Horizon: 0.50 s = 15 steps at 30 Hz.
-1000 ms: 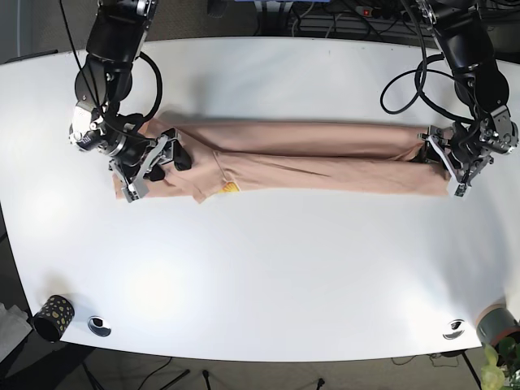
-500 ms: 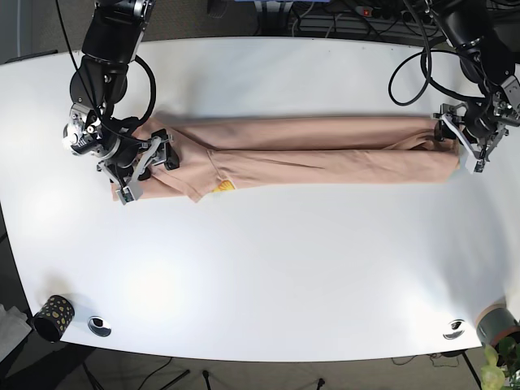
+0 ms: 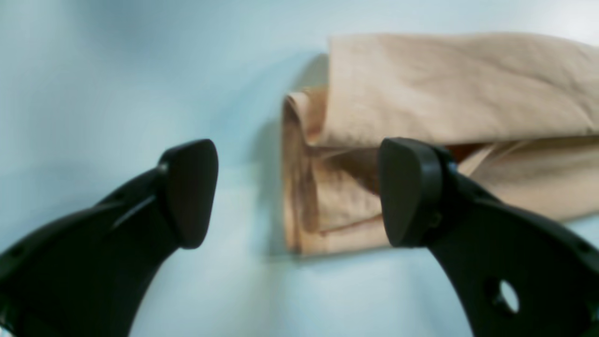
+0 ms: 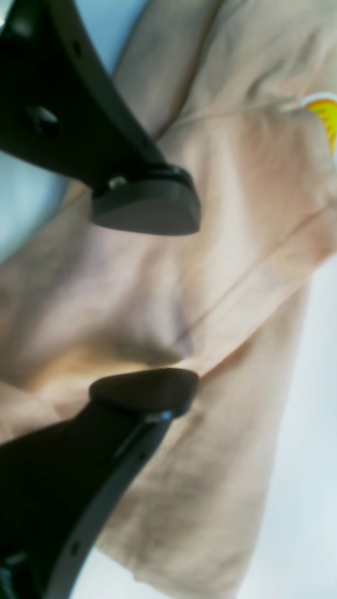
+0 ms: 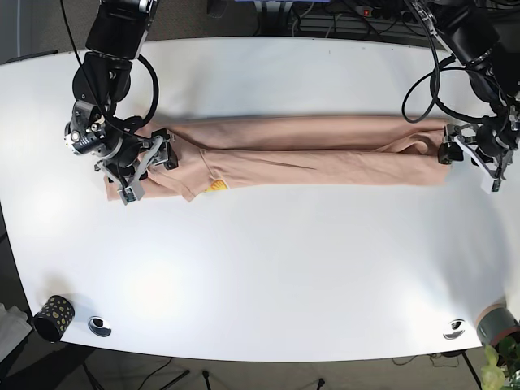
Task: Fold the T-shirt properly
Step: 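Hold both strip ends and stretch the strip taut between grippers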
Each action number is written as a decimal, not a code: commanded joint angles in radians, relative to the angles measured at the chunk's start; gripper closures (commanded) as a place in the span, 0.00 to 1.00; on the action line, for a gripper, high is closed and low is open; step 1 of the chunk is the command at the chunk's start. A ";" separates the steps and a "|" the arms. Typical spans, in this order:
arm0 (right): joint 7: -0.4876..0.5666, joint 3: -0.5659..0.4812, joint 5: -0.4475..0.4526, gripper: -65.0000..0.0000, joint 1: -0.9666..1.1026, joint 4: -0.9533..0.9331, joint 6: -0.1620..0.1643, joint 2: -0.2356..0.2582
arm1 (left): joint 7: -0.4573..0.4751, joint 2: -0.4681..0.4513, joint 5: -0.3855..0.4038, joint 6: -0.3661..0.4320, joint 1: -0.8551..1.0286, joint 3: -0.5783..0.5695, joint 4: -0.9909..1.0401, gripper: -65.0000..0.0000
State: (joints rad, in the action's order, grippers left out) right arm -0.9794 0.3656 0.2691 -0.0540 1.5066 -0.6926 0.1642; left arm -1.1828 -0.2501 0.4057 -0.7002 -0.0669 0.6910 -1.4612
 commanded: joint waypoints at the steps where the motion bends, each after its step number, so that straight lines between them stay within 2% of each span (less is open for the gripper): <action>1: 0.015 0.002 0.019 0.34 -0.019 0.021 -0.006 0.011 | 0.016 -0.018 0.034 0.002 -0.035 0.006 0.043 0.23; 7: 0.009 0.005 0.020 0.34 -0.019 0.022 -0.006 0.011 | 0.019 -0.019 0.058 0.002 -0.069 0.002 0.142 0.22; 15: 0.009 0.006 0.020 0.34 -0.017 0.022 -0.006 0.011 | 0.019 0.007 0.052 0.002 -0.084 -0.001 0.227 0.22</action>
State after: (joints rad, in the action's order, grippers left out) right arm -0.9810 0.3676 0.2699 -0.0532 1.5066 -0.6926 0.1635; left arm -1.1522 -0.2367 0.4561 -0.6968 -0.1371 0.6930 -1.2499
